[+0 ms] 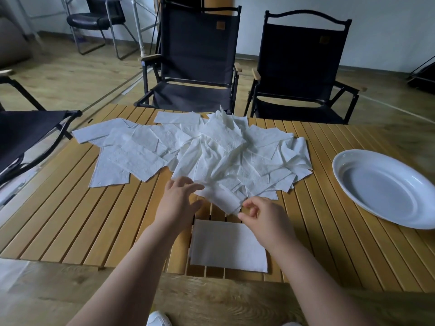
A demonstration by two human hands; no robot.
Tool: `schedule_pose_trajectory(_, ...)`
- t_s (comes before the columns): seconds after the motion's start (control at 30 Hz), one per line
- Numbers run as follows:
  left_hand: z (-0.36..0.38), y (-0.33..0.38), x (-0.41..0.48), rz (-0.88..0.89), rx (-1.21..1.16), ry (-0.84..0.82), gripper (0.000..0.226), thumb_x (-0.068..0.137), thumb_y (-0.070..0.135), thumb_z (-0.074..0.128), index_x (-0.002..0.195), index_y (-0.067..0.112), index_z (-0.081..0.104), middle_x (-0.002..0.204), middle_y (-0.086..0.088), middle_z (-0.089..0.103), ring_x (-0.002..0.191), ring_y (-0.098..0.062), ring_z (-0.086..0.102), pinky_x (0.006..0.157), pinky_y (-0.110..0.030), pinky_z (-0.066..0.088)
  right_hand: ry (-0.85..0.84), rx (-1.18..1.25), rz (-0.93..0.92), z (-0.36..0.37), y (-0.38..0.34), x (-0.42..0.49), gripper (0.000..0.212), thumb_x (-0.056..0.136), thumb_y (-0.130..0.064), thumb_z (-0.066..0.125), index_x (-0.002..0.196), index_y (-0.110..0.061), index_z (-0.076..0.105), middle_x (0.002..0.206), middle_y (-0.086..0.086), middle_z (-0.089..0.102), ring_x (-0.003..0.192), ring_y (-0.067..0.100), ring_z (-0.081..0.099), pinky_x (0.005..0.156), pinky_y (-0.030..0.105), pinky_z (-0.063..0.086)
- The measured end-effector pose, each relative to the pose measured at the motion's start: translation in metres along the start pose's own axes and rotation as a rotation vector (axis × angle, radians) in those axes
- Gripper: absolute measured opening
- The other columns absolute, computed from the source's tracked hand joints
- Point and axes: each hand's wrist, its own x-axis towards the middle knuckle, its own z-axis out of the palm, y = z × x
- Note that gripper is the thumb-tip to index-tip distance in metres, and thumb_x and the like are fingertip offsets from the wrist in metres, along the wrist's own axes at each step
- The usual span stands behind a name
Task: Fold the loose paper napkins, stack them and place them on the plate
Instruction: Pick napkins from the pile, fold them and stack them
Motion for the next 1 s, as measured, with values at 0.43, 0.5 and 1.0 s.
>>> schedule_pose_trajectory(0.43, 0.010, -0.003, 0.007, 0.068, 0.047, 0.041, 0.010, 0.089, 0.036, 0.070, 0.094, 0.031, 0.077, 0.126, 0.008, 0.054, 0.118, -0.017, 0.037, 0.089, -0.026, 0.035, 0.015, -0.150, -0.150, 0.036, -0.008, 0.014, 0.012, 0.096, -0.023, 0.059, 0.095, -0.021, 0.071, 0.093, -0.010, 0.055, 0.079, 0.008, 0.046, 0.053, 0.011, 0.024)
schedule_pose_trajectory(0.5, 0.010, -0.004, 0.006, 0.075, 0.031, 0.044, 0.010, 0.089, 0.035, 0.071, 0.094, 0.030, 0.077, 0.124, 0.007, 0.055, 0.117, -0.017, 0.039, 0.089, -0.026, 0.036, 0.014, -0.160, -0.155, 0.035, -0.006, 0.013, 0.011, 0.095, -0.023, 0.059, 0.093, -0.019, 0.069, 0.092, -0.010, 0.054, 0.077, 0.009, 0.047, 0.053, 0.012, 0.025)
schedule_pose_trajectory(1.0, 0.010, -0.003, -0.002, 0.044, -0.111, 0.015, 0.031, 0.086, 0.034, 0.075, 0.117, 0.031, 0.071, 0.126, 0.008, 0.055, 0.118, -0.014, 0.040, 0.092, -0.027, 0.038, 0.062, -0.073, -0.193, 0.018, -0.004, 0.006, 0.010, 0.097, -0.021, 0.058, 0.087, -0.022, 0.060, 0.091, -0.012, 0.053, 0.074, 0.005, 0.052, 0.055, 0.012, 0.031)
